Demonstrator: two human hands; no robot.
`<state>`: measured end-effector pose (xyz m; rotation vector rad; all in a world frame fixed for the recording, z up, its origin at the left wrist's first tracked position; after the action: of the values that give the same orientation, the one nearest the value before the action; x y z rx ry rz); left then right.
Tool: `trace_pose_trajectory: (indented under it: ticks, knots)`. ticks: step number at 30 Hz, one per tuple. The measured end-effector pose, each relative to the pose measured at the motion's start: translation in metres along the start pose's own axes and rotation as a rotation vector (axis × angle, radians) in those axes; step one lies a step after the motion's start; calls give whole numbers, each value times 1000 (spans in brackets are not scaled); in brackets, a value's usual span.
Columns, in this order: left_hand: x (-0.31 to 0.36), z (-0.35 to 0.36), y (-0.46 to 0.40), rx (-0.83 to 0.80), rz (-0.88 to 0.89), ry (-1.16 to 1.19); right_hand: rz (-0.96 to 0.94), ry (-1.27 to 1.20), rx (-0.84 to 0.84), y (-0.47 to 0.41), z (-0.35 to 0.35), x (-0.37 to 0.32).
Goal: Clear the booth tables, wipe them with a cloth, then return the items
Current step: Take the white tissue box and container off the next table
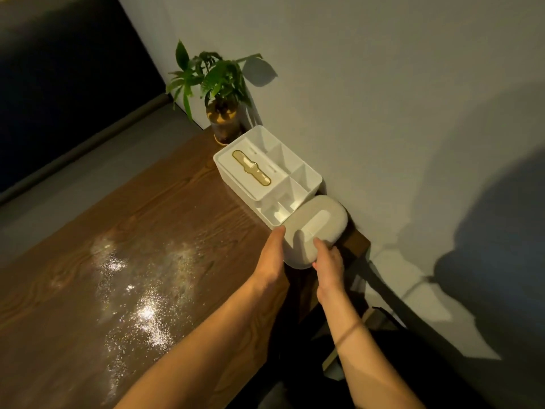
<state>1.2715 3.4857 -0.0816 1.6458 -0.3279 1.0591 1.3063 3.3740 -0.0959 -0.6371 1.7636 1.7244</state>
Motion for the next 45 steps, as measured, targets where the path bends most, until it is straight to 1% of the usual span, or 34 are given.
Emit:
trace_pose_trajectory:
  ticks: [3,5,9,11,14,16,19,21,25,29,32,33,36,38,42,45]
  knots:
    - [-2,-1,-4,28,1,-28,7,-14,-8,-7,0,5]
    - [-4,-2,-5,41,32,-65,-7,-26,3,-7,-1,8]
    - [-17,-7,0,52,15,-113,-60,-72,100,-2,-8,7]
    - [-15,-8,11,52,44,-129,-67,-63,129,0,-14,5]
    - [-20,-9,19,8,62,-125,-44,-108,112,8,-24,-6]
    - [-20,-10,25,25,58,-90,-56,-151,92,19,-29,-15]
    - [-12,-18,31,46,21,117,-185,-199,40,42,-30,-27]
    - [1,-26,34,0,1,225,-250,-230,-25,55,-26,-35]
    - [35,-52,39,-76,-6,168,-255,-153,-191,62,-5,-49]
    - [53,-72,40,-17,-84,131,-281,-81,-342,60,21,-55]
    - [52,-94,34,96,-112,203,-186,-131,-401,48,44,-51]
    - [52,-101,33,134,-125,248,-143,-169,-373,41,49,-47]
    - [41,-121,25,228,-122,384,-35,-245,-168,14,55,-34]
    - [36,-133,21,283,-109,428,1,-232,-105,-2,59,-26]
    - [31,-149,10,365,-92,472,95,-210,-126,-27,80,-19]
    - [30,-151,5,400,-87,519,141,-115,-121,-41,95,-14]
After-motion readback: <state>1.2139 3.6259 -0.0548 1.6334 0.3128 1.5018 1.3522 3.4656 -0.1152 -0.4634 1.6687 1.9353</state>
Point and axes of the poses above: each hand's wrist, its own y-axis away from the middle knuckle, its own z-axis out of the palm, x = y × z, the point moved 3 cm from there along -y, towards the middle knuckle, and after that the axes turned 5 degrees about -y, right-handed, at the moved point
